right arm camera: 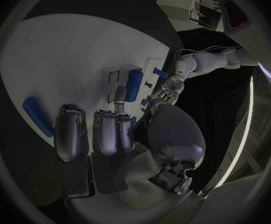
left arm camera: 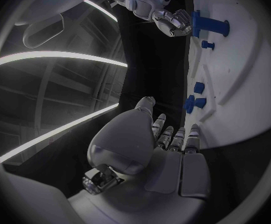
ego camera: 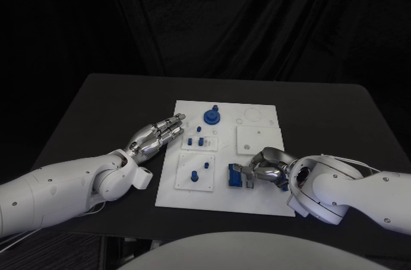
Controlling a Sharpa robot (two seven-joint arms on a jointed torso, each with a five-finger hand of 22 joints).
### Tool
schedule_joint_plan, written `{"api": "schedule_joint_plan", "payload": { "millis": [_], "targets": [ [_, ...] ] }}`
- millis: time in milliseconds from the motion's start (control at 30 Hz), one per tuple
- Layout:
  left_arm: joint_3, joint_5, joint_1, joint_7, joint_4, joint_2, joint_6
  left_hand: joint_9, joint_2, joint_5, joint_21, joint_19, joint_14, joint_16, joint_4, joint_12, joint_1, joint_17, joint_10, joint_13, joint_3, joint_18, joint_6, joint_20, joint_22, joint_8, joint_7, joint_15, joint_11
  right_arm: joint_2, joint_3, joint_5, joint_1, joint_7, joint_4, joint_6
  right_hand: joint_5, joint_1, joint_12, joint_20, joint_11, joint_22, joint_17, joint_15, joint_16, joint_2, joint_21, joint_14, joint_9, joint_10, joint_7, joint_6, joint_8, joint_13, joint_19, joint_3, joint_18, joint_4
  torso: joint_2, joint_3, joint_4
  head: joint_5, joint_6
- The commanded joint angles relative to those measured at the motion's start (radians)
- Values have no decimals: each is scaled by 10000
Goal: Assemble the parts on the task board
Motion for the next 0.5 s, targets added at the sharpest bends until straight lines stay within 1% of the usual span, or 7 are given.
{"api": "schedule_joint_plan", "payload": {
  "millis": [33, 167, 300, 333, 367, 400, 500],
  "targets": [
    [0, 5, -31, 129, -10, 37, 142, 5, 99, 42, -13, -3, -4, -37, -81, -2, 9, -11, -18, 9, -3, -4, -12, 88, -6, 39, 33, 24, 67, 14, 1, -62, -25, 164, 2, 75, -385, -201, 26, 76, 56, 2173, 116, 102, -38, 68, -68, 638, -17, 1059, 30, -19, -35, 2635, 614, -271, 28, 3, -4, -2, -5, -5, -1],
    [0, 5, -40, 118, -26, 50, 160, 5, 99, 42, -13, -3, -4, -37, -81, -2, 9, -11, -18, 9, -3, -4, -12, 88, -6, 39, 33, 24, 67, 7, 2, -61, -25, 244, -5, -7, -593, -285, 26, 80, 60, 2168, 95, 105, -40, 183, -85, 635, -24, 1059, 32, -15, -34, 2635, 610, -451, 32, 3, -5, 2, -4, 0, -1],
    [0, 5, -50, 111, -35, 56, 172, 5, 99, 42, -13, -3, -4, -37, -81, -2, 9, -11, -18, 9, -3, -4, -12, 88, -6, 39, 33, 24, 67, -35, 2, -61, -25, 362, 10, -95, -578, -265, 26, 81, 59, 2163, 81, 105, -43, 246, -102, 632, -22, 1059, 29, -1, -24, 2635, 605, -492, 36, -8, -2, 3, 1, 10, -1],
    [0, 5, -52, 111, -36, 56, 174, 5, 99, 42, -13, -3, -4, -37, -81, -2, 9, -11, -18, 9, -3, -4, -12, 88, -6, 39, 33, 24, 67, -51, 2, -61, -25, 409, 18, -134, -476, -169, 26, 80, 56, 2165, 95, 103, -35, 289, -97, 635, -19, 1059, 24, 7, -15, 2635, 606, -515, 35, -14, -2, 3, 1, 16, -1],
    [0, 5, -54, 111, -37, 56, 176, 4, 110, 40, -13, -4, -4, -37, -92, -5, 8, -11, -26, 6, 9, -6, -17, 95, -7, 37, 47, 38, 72, -70, 2, -62, -25, 460, 31, -181, -476, -169, 26, 80, 56, 2165, 95, 103, -35, 289, -97, 635, -19, 1059, 24, 7, -15, 2635, 606, -515, 35, -14, -3, 4, 1, 21, -1],
    [0, 5, -58, 111, -35, 54, 177, 4, 110, 40, -13, -4, -4, -37, -92, -5, 8, -11, -26, 6, 9, -6, -17, 95, -7, 37, 47, 38, 72, -110, 2, -62, -25, 554, 58, -269, -278, 61, 26, 75, 48, 2163, 82, 101, -35, 342, -106, 633, -10, 1059, 16, 22, 9, 2635, 604, -558, 37, -22, -3, 4, 5, 28, -1],
    [0, 5, -67, 109, -22, 31, 174, 4, 110, 40, -13, -4, -4, -37, -92, -5, 8, -11, -26, 6, 9, -6, -17, 95, -7, 37, 47, 38, 72, -280, 4, -63, -20, 804, 176, -490, 158, 587, 26, 63, 30, 2180, 123, 82, -10, 360, -54, 640, 8, 1059, -9, 47, 54, 2635, 622, -592, 25, -70, 1, 6, 0, 45, -1]
  ]
}}
